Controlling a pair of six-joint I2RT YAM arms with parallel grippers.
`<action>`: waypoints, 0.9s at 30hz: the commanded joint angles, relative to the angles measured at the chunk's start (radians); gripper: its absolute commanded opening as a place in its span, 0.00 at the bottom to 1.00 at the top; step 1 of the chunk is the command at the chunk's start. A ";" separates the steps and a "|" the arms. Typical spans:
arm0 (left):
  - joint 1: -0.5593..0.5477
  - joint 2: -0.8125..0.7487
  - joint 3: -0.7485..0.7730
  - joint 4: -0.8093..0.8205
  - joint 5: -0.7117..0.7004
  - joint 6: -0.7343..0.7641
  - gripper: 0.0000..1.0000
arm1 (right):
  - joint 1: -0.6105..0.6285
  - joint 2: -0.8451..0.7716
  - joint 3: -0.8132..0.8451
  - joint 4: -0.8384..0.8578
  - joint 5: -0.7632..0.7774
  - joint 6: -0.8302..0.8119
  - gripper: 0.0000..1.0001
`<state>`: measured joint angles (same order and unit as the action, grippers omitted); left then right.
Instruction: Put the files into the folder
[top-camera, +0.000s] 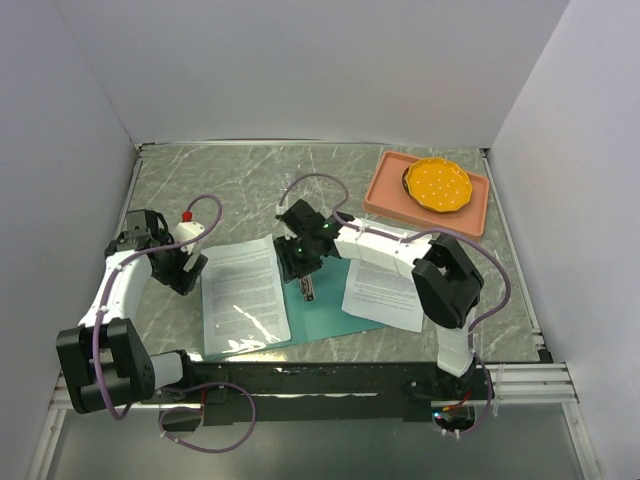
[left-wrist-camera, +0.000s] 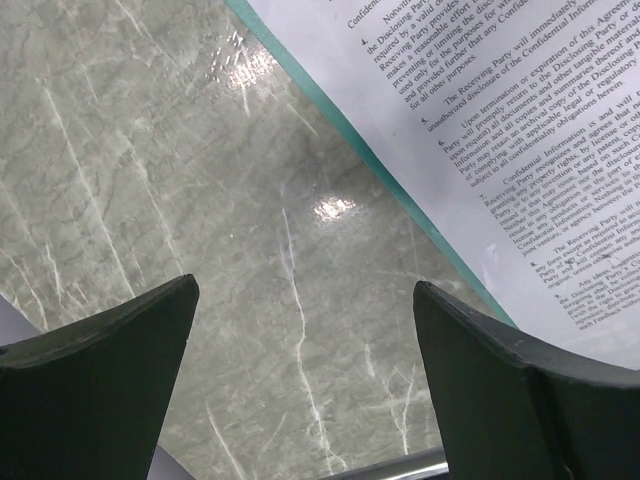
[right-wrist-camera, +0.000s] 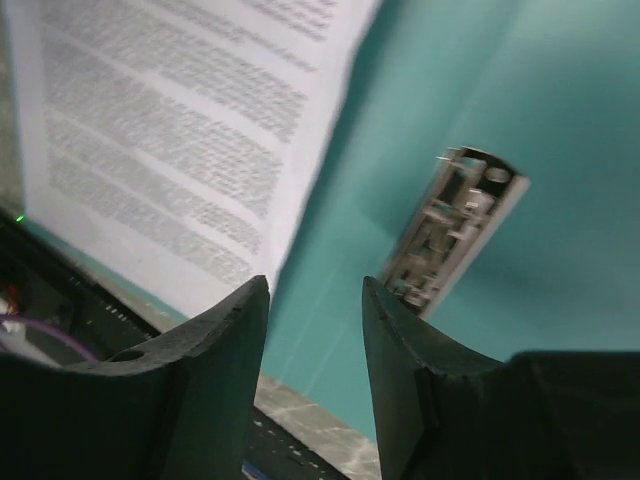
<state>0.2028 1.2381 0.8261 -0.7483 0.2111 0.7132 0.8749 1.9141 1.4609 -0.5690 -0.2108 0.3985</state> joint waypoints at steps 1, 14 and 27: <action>0.003 -0.035 0.033 -0.031 0.051 -0.004 0.96 | -0.025 -0.032 -0.008 -0.066 0.125 -0.003 0.50; 0.003 -0.032 0.021 -0.028 0.050 -0.009 0.96 | -0.024 0.109 0.096 -0.152 0.192 0.052 0.51; 0.004 -0.039 0.001 -0.011 0.047 -0.006 0.96 | 0.004 0.140 0.121 -0.143 0.172 0.099 0.58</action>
<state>0.2028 1.2251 0.8261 -0.7715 0.2310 0.7120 0.8604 2.0216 1.5146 -0.6964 -0.0463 0.4675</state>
